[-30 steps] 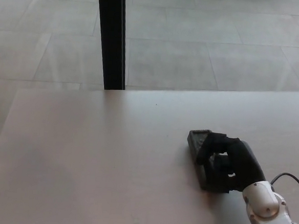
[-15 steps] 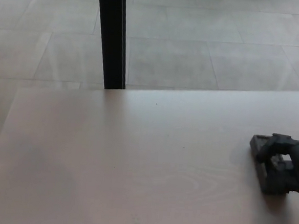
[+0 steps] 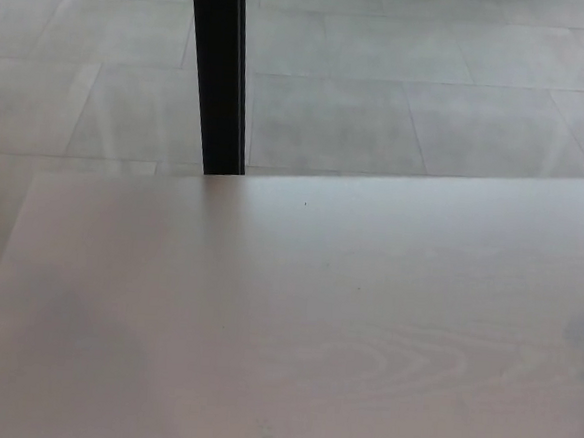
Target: The robot uses its right hand to hold the eraser kept in the middle of the desk and use it to wipe the desk by swiping its surface twice
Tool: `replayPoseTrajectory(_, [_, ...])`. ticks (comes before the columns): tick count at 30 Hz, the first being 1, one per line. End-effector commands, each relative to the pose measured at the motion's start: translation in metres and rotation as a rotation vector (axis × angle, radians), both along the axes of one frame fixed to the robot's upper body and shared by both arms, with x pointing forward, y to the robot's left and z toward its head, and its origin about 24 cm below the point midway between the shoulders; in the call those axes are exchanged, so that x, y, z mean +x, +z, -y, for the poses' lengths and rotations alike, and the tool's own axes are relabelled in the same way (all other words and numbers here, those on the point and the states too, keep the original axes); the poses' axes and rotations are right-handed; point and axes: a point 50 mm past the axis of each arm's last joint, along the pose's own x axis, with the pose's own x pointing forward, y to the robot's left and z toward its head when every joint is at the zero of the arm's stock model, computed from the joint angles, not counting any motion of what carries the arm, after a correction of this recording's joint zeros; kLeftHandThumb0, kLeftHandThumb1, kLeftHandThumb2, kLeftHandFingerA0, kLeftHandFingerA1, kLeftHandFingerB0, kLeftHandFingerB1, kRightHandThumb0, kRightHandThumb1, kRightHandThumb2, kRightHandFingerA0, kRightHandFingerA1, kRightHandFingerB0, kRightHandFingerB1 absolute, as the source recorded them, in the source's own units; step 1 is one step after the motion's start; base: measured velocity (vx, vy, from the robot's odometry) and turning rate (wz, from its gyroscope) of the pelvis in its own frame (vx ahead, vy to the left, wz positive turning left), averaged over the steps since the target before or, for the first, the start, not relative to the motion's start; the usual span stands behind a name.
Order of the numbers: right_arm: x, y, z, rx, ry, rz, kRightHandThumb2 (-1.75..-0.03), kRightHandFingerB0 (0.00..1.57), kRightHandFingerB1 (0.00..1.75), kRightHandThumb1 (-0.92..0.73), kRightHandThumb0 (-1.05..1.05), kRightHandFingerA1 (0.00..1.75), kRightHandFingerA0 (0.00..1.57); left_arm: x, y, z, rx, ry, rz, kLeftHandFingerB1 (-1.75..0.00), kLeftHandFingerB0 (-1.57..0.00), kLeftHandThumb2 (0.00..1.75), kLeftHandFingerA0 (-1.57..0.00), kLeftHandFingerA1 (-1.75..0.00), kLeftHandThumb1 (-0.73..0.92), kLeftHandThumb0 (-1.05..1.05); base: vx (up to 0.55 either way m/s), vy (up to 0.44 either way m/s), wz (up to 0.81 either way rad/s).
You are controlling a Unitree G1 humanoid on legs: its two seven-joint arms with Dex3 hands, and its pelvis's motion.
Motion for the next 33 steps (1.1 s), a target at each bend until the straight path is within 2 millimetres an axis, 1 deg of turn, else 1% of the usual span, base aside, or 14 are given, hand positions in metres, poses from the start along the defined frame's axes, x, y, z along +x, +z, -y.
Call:
replayPoseTrajectory(1, [-0.044, -0.054, 0.015, 0.126, -0.178, -0.268, -0.72, 0.63, 1.33, -0.8, -0.39, 1.75, 0.93, -0.001, 0.011, -0.01, 0.069, 0.011, 0.005, -0.72, -0.43, 1.04, -0.45, -0.82, 0.66, -0.77, 0.0, 0.0, 0.0])
replayPoseTrajectory(4, [-0.042, -0.053, 0.01, 0.124, -0.131, -0.266, -0.83, 0.68, 1.53, -0.72, -0.39, 1.75, 0.98, -0.001, 0.01, -0.01, 0.05, 0.016, 0.012, -0.72, -0.4, 0.64, -0.4, -0.88, 0.87, -0.76, 0.0, 0.0, 0.0])
replayPoseTrajectory(7, [-0.032, -0.054, -0.008, 0.127, -0.051, -0.242, -0.97, 0.77, 1.56, -0.64, -0.38, 1.75, 1.02, -0.001, 0.009, -0.01, 0.054, 0.007, 0.004, -0.7, -0.42, 1.01, -0.43, -0.79, 0.67, -0.77, 0.0, 0.0, 0.0])
replayPoseTrajectory(11, [-0.018, -0.052, -0.035, 0.13, 0.025, -0.232, -0.96, 0.78, 1.49, -0.66, -0.38, 1.75, 1.01, -0.001, 0.009, -0.01, 0.032, 0.027, 0.016, -0.72, -0.41, 0.66, -0.42, -0.92, 0.87, -0.74, 0.0, 0.0, 0.0])
replayPoseTrajectory(12, [-0.014, -0.052, -0.044, 0.141, 0.036, -0.233, -0.93, 0.76, 1.5, -0.68, -0.38, 1.75, 1.01, 0.0, 0.009, -0.01, 0.044, 0.02, 0.005, -0.71, -0.42, 1.03, -0.44, -0.8, 0.66, -0.74, 0.0, 0.0, 0.0])
replayPoseTrajectory(13, [-0.011, -0.05, -0.051, 0.121, 0.085, -0.224, -0.98, 0.77, 1.51, -0.66, -0.35, 1.75, 1.01, 0.0, 0.009, -0.01, 0.043, 0.02, 0.016, -0.74, -0.43, 0.66, -0.42, -0.92, 0.88, -0.75, 0.0, 0.0, 0.0])
replayPoseTrajectory(17, [-0.002, -0.051, -0.084, 0.152, 0.153, -0.218, -1.09, 0.81, 1.55, -0.57, -0.34, 1.75, 1.02, 0.002, 0.009, -0.01, 0.043, 0.014, 0.013, -0.73, -0.45, 1.02, -0.46, -0.82, 0.66, -0.78, 0.0, 0.0, 0.0])
replayPoseTrajectory(18, [0.0, -0.052, -0.092, 0.153, 0.165, -0.218, -1.17, 0.83, 1.53, -0.54, -0.29, 1.75, 1.02, 0.004, 0.01, -0.009, 0.048, 0.019, 0.011, -0.75, -0.46, 0.66, -0.46, -0.94, 0.87, -0.76, 0.0, 0.0, 0.0])
replayPoseTrajectory(23, [-0.007, -0.062, -0.127, 0.199, 0.254, -0.239, -1.24, 0.87, 1.58, -0.49, -0.31, 1.75, 1.06, 0.004, 0.011, -0.009, 0.046, 0.006, 0.034, -0.74, -0.42, 0.66, -0.42, -0.92, 0.88, -0.76, 0.0, 0.0, 0.0])
replayPoseTrajectory(24, [-0.012, -0.066, -0.139, 0.228, 0.297, -0.259, -1.24, 0.82, 1.61, -0.5, -0.31, 1.75, 1.02, 0.004, 0.011, -0.01, 0.054, 0.009, 0.016, -0.72, -0.44, 1.03, -0.45, -0.81, 0.67, -0.77, 0.0, 0.0, 0.0])
replayPoseTrajectory(25, [-0.015, -0.068, -0.145, 0.244, 0.309, -0.265, -1.25, 0.81, 1.62, -0.49, -0.31, 1.75, 1.03, 0.004, 0.01, -0.01, 0.055, 0.018, 0.01, -0.72, -0.45, 0.67, -0.45, -0.9, 0.87, -0.75, 0.0, 0.0, 0.0])
replayPoseTrajectory(27, [-0.017, -0.07, -0.153, 0.256, 0.319, -0.274, -1.21, 0.8, 1.63, -0.51, -0.3, 1.75, 1.01, 0.004, 0.011, -0.011, 0.053, 0.022, 0.011, -0.71, -0.44, 1.02, -0.45, -0.8, 0.66, -0.76, 0.0, 0.0, 0.0])
replayPoseTrajectory(32, [-0.031, -0.08, -0.184, 0.266, 0.414, -0.304, -1.18, 0.72, 1.62, -0.54, -0.32, 1.75, 0.98, 0.006, 0.012, -0.01, 0.064, 0.003, 0.008, -0.74, -0.45, 1.02, -0.45, -0.82, 0.66, -0.78, 0.0, 0.0, 0.0])
replayPoseTrajectory(33, [-0.033, -0.081, -0.192, 0.267, 0.435, -0.308, -1.23, 0.72, 1.64, -0.51, -0.34, 1.75, 0.98, 0.006, 0.012, -0.01, 0.061, 0.005, 0.013, -0.73, -0.44, 0.67, -0.45, -0.93, 0.87, -0.75, 0.0, 0.0, 0.0])
